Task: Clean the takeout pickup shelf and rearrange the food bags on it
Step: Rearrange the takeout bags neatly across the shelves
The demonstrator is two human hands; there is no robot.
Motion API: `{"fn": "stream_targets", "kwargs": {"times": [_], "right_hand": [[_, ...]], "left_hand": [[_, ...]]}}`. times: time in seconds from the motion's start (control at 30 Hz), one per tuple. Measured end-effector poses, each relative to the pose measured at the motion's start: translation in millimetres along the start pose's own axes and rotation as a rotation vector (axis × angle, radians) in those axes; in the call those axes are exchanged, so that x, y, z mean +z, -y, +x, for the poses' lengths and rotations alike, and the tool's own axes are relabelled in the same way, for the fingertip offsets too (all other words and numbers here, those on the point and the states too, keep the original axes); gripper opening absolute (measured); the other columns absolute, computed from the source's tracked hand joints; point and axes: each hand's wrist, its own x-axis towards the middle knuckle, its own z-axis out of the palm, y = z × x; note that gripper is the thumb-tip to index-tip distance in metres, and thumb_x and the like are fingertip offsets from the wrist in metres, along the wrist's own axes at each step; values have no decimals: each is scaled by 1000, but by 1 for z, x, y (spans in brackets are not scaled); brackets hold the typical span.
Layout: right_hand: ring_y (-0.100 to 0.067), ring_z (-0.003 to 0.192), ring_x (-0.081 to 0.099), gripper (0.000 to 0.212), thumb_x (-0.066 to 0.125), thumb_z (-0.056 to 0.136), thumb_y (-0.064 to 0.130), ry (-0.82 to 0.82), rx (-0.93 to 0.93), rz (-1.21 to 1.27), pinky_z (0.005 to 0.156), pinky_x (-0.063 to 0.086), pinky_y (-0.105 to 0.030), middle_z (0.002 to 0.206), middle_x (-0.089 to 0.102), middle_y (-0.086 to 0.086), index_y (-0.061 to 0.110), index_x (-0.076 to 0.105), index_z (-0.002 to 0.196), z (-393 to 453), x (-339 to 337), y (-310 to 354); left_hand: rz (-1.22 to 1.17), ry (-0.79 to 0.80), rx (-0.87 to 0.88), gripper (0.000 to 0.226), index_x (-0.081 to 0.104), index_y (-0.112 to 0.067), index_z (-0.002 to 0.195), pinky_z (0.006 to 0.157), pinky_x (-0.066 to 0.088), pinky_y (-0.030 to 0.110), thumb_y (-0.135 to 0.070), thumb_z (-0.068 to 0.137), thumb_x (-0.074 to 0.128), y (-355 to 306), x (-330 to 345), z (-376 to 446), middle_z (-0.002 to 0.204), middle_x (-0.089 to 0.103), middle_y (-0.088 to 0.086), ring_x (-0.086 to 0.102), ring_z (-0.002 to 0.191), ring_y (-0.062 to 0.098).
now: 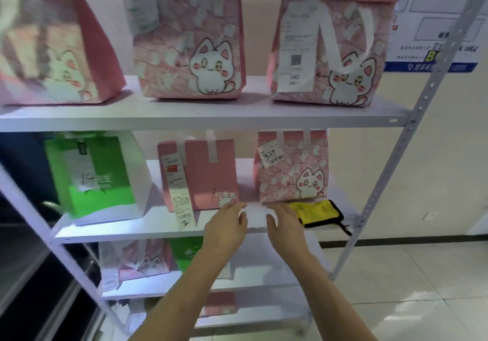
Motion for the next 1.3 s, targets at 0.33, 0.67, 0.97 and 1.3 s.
{"fn": "stream_targets", "kwargs": {"times": [0.33,0.67,0.97,1.3], "right_hand": [[-24,117,57,27,59,101,14,8,-151,-17,104,47,-39,126,66,-6,13,67,126,-56,17,144],[-18,121,53,29,55,102,17,45,-112,-74,107,42,-32,129,62,-2,13,65,129,-116,1,222],[-18,121,53,30,54,104,22,97,-145,-75,107,45,-36,131,61,0,17,62,132,-125,-22,243],[-16,120,53,30,53,104,23,147,-154,-59,107,45,-33,129,61,0,16,63,131,-145,-39,224]], "left_hand": [[106,-191,105,32,58,-30,132,84,55,40,-34,104,44,84,-112,-85,128,62,-6,61,110,21],[117,-199,93,36,56,-27,139,86,54,36,-34,105,46,129,-166,-160,132,62,-3,60,115,19],[126,-225,51,38,53,-28,142,89,53,34,-36,106,45,115,-176,-183,132,62,-2,60,114,18],[149,-175,-4,41,49,-25,145,89,54,39,-36,107,38,91,-171,-208,134,60,-1,61,113,21]]}}
